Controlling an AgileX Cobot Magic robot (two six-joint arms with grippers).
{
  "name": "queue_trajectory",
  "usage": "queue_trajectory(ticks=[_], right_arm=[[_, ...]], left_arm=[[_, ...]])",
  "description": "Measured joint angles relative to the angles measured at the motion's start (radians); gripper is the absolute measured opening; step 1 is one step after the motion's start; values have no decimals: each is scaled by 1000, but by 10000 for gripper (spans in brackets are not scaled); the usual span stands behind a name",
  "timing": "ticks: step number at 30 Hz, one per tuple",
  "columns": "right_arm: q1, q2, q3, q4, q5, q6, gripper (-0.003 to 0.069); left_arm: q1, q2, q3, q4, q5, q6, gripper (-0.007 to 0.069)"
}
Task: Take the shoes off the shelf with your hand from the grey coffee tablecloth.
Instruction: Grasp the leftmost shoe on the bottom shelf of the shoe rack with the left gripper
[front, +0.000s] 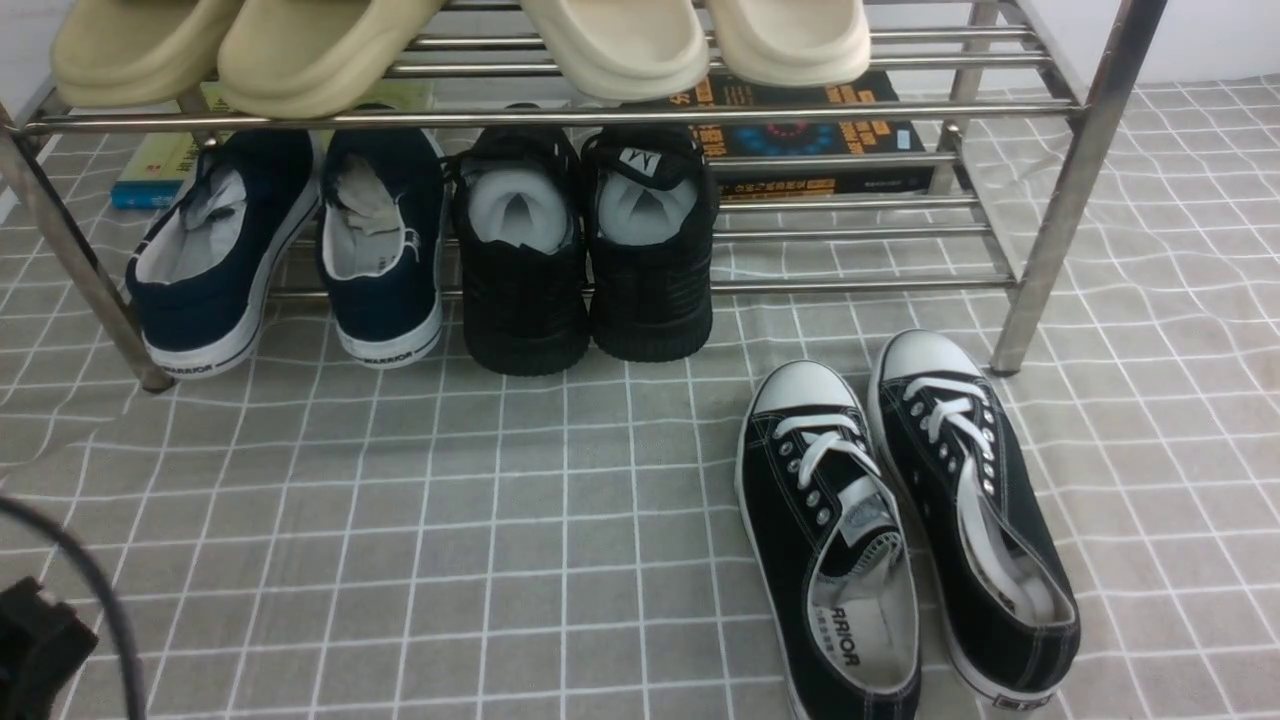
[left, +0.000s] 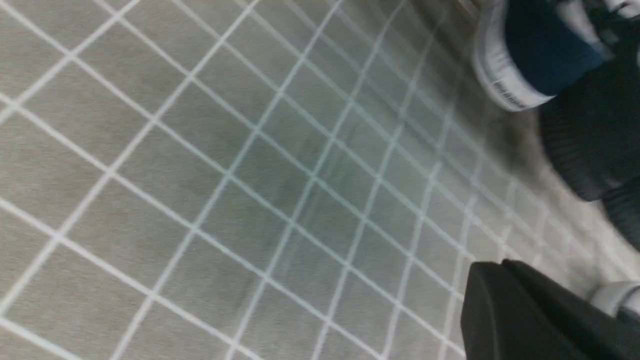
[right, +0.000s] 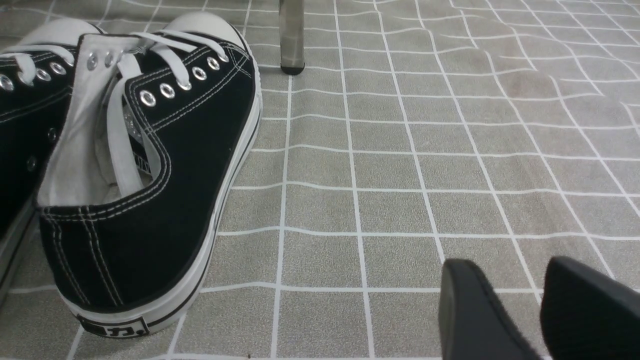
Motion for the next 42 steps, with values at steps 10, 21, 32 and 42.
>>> queue_trajectory(ticks=[10,21,32,42], right_arm=[[0,0,0,0,0,0,237],[0,0,0,0,0,0,237],[0,0,0,0,0,0,239],[0,0,0,0,0,0,239]], left_arm=[[0,591,-419,439,-63,-282,372],[1,1093,-933,499,250,-467,519],[1,1229,-1015,369,292,-441,476],[1,1288,-1015,369,222,-482,465]])
